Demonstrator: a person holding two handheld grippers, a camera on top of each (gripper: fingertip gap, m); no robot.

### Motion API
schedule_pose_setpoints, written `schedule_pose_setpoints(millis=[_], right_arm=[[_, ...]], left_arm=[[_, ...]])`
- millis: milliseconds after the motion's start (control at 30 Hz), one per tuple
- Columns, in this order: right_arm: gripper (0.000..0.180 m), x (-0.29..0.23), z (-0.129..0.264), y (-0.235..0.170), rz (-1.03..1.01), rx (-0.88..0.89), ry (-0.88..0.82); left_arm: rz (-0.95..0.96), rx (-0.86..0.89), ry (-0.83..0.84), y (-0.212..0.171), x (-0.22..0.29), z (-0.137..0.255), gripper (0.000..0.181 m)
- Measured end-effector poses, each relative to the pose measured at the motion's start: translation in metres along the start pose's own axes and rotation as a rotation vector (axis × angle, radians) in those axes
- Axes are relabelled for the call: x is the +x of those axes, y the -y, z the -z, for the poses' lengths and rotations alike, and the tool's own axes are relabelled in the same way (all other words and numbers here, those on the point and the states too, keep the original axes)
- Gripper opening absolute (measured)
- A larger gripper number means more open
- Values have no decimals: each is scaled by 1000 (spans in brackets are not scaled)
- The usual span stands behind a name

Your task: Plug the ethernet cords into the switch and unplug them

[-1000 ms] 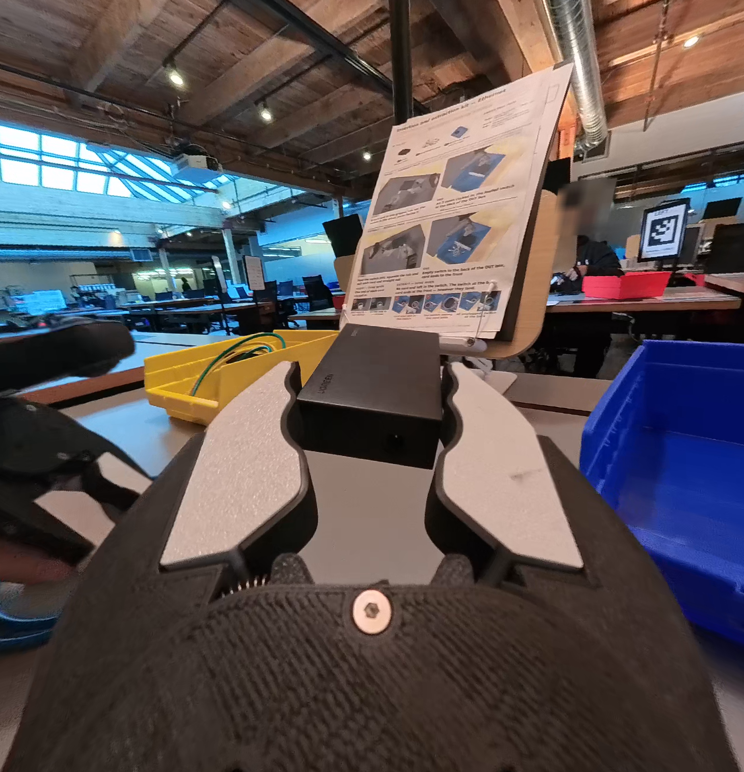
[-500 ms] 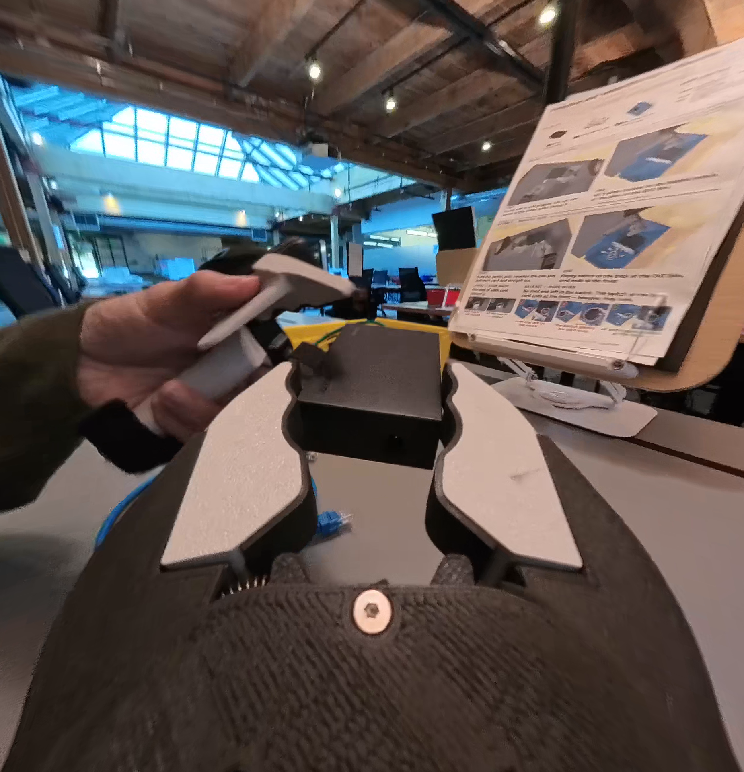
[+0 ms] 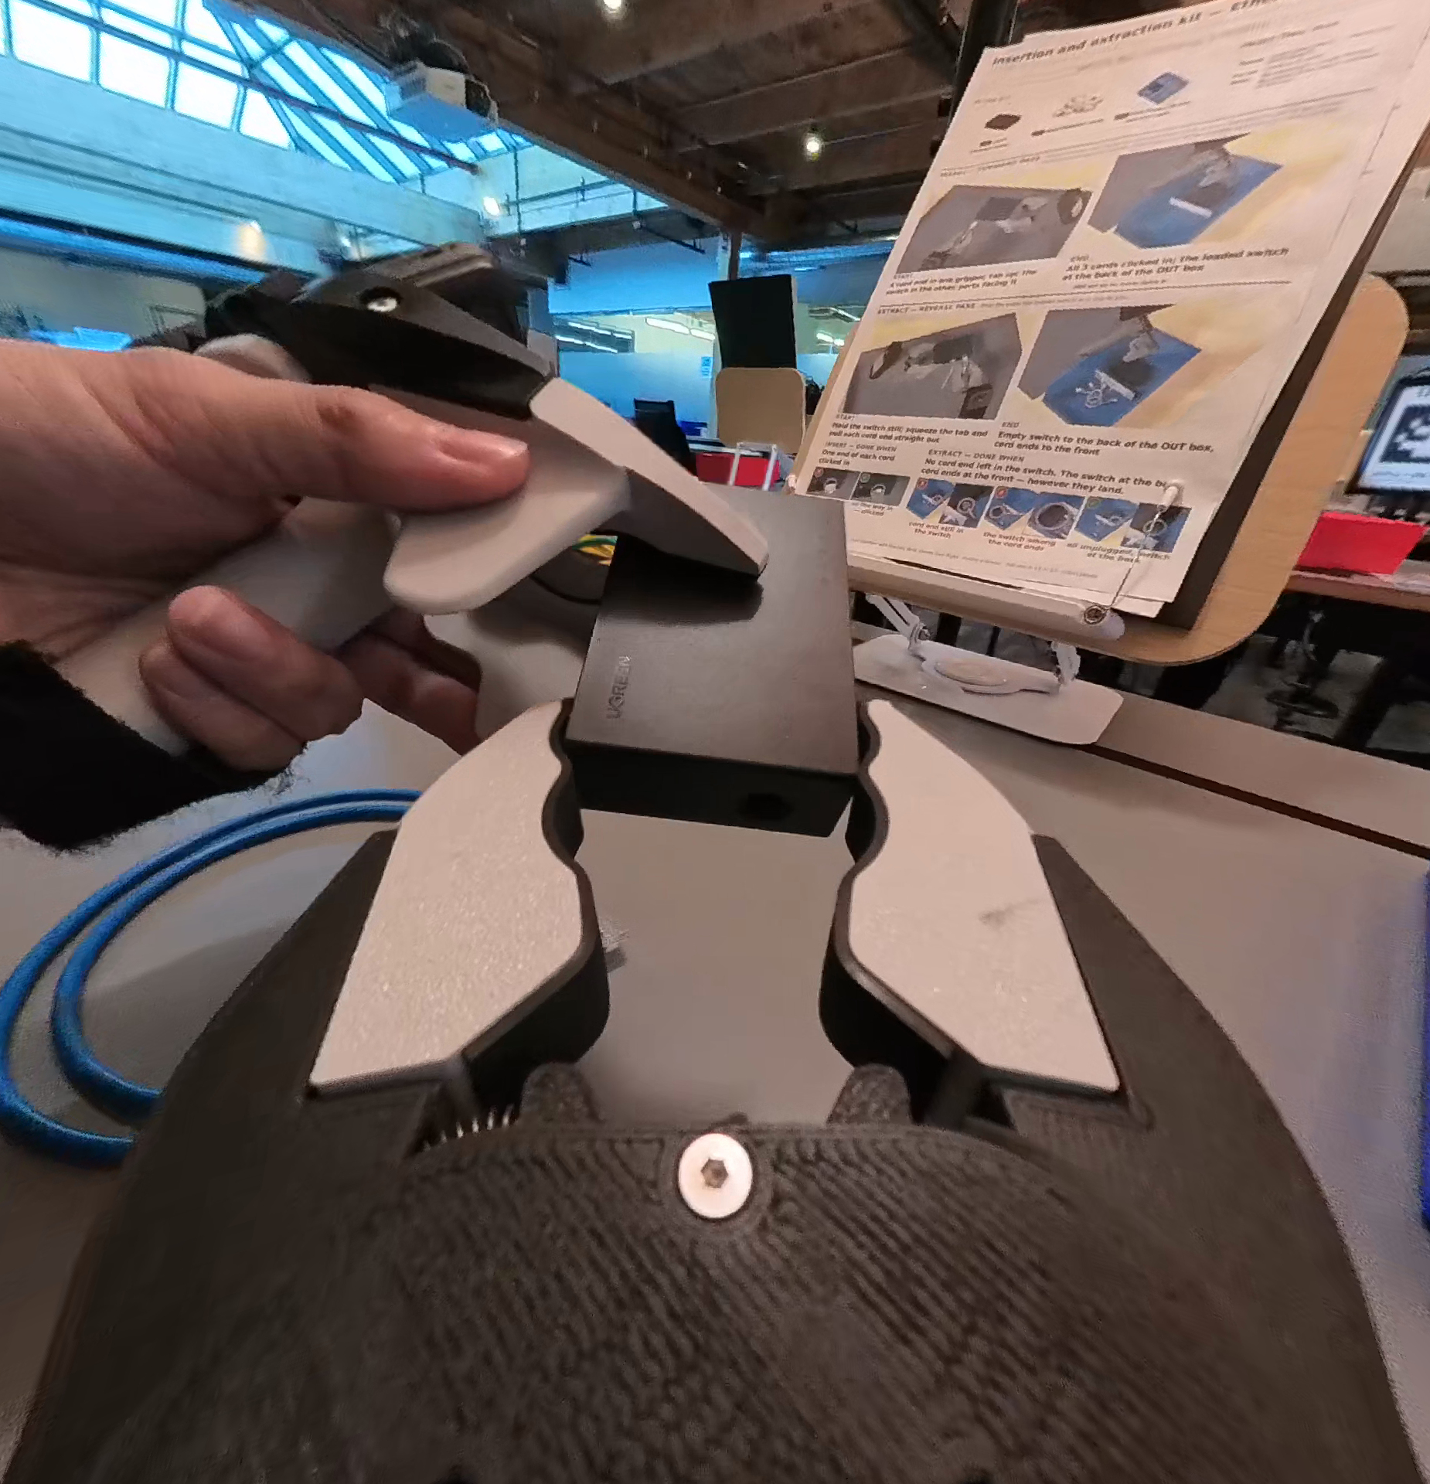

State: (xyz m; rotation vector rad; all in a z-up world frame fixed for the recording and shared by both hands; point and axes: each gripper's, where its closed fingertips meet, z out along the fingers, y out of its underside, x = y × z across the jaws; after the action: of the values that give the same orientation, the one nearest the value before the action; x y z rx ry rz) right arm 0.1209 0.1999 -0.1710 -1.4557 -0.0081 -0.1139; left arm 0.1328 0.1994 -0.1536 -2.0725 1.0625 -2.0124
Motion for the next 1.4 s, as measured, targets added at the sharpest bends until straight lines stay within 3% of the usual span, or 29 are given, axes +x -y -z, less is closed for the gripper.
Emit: schedule_pose_setpoints(millis=[500, 800, 933, 1100, 1400], right_arm=[[68, 2, -3, -6, -119, -4, -16], [66, 1, -3, -9, -53, -30, -8], [66, 10, 2, -5, -125, 16, -20], [65, 20, 6, -5, -173, 33, -20], [65, 25, 8, -4, -154, 34, -31]], left_arm=[[-120, 12, 76, -1, -4, -3, 27], [-174, -7, 43, -1, -2, 0, 28], [-272, 27, 19, 8, 5, 10, 43], [-478, 88, 86, 19, 8, 30, 43], [-462, -43, 142, -2, -13, 32, 52]])
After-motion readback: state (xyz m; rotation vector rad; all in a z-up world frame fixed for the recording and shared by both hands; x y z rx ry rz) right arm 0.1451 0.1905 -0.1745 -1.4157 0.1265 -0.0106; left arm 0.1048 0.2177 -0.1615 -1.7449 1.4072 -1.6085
